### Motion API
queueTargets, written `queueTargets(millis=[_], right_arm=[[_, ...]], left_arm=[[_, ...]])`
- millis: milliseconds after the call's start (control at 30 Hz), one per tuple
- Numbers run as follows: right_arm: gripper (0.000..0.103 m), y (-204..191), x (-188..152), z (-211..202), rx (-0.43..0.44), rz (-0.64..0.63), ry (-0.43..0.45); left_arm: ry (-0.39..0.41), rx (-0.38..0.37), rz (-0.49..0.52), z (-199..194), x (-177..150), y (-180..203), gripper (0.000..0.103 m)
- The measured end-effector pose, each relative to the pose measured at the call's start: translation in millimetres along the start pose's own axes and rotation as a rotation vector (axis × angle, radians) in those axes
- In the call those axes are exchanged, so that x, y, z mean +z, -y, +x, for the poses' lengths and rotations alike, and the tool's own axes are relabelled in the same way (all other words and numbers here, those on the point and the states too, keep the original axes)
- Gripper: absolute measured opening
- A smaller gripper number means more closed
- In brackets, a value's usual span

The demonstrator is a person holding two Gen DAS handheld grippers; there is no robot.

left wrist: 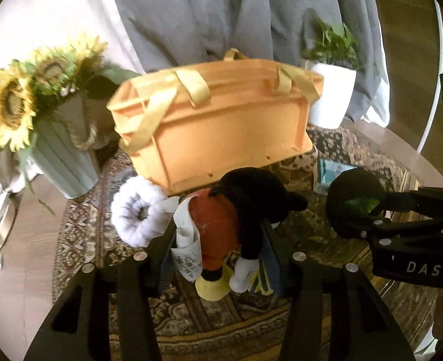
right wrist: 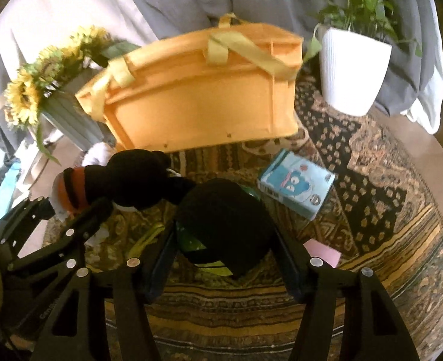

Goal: Organize soft objects
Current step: 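Grasp the black-and-red mouse plush with both tools and lift it, then carry the mouse plush over the orange crate and lower it inside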

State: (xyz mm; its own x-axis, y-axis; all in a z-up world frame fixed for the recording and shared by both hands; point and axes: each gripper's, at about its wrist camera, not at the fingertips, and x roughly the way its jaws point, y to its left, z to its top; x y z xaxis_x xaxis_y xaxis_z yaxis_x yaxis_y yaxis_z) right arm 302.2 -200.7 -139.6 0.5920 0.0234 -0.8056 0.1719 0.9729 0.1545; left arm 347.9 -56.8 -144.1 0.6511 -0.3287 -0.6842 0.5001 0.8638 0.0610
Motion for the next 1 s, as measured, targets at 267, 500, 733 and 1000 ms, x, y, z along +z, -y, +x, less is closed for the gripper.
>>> queueTargets(millis=[267, 500, 733, 1000], right_arm=[[0.063, 0.7, 10.2, -37.5, 0.038, -0.036, 0.082], [0.063, 3.7, 20.4, -67.5, 0.074, -0.069, 0.155], [0.063, 5.7, 35.9, -91.7, 0.108, -0.107, 0.231], [0.063, 5.6, 53.9, -110.3, 0.137, -0.136, 0.303]], left_arm=[[0.059, 0.060, -0.060, -37.5, 9.8, 5.4, 0.050], [0.127, 0.110, -0.105, -72.1, 19.6, 14.1, 0.050], [0.196, 0.161, -0.138, -98.7, 34.1, 22.5, 0.050], [0.274, 0.212, -0.170, -118.9, 52.8, 28.3, 0.050]])
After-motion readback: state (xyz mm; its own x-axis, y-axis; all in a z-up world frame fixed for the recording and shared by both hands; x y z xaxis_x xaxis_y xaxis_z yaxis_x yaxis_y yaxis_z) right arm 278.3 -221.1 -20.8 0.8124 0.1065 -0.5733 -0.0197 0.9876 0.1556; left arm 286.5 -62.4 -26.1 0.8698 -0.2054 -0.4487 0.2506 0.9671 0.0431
